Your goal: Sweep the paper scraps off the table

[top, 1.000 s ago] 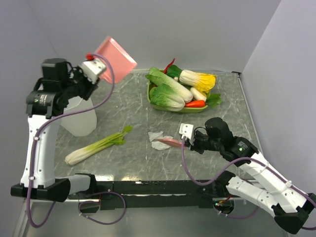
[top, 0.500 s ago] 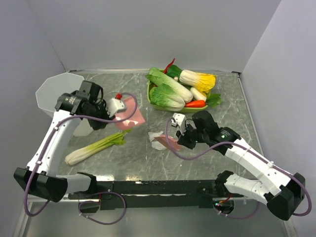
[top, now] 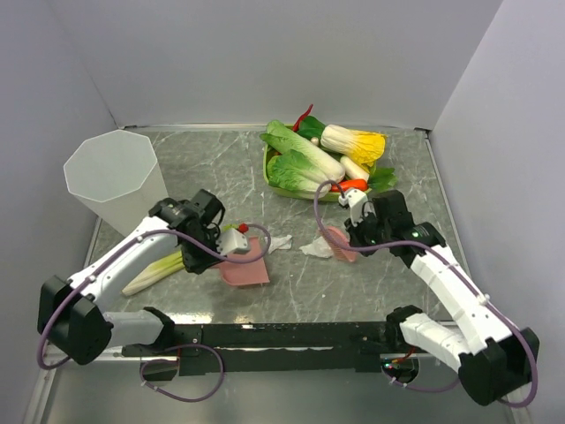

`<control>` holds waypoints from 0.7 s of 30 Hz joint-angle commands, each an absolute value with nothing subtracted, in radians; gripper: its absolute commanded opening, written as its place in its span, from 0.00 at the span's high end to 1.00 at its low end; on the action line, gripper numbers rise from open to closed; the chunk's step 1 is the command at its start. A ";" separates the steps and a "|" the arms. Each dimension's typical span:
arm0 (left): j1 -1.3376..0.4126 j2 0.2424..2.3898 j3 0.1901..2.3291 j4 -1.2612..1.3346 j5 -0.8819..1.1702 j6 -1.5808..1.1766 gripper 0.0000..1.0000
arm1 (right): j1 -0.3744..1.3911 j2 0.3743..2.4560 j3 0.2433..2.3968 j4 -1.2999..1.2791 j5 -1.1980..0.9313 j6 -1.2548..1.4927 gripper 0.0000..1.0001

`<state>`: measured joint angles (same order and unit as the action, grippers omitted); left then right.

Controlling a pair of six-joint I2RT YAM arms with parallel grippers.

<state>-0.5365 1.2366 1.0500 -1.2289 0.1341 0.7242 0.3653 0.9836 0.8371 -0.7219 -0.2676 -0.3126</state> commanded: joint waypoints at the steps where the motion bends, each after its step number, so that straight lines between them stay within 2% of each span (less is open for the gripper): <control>1: -0.598 1.305 0.985 -1.073 0.086 0.670 0.99 | 0.333 0.882 0.839 -0.794 -0.196 -0.480 1.00; 5: -0.624 1.365 0.960 -1.013 0.045 0.632 0.99 | 0.331 0.836 0.919 -0.880 -0.291 -0.545 1.00; 11: -0.632 1.371 0.944 -0.950 0.003 0.604 0.95 | 0.333 0.769 0.917 -0.904 -0.357 -0.557 1.00; 17: -0.632 1.442 0.914 -0.899 -0.054 0.594 0.91 | 0.333 0.798 0.926 -0.812 -0.285 -0.448 1.00; 21: -0.632 1.457 0.920 -0.893 -0.066 0.592 0.89 | 0.345 0.876 0.966 -0.714 -0.389 -0.393 1.00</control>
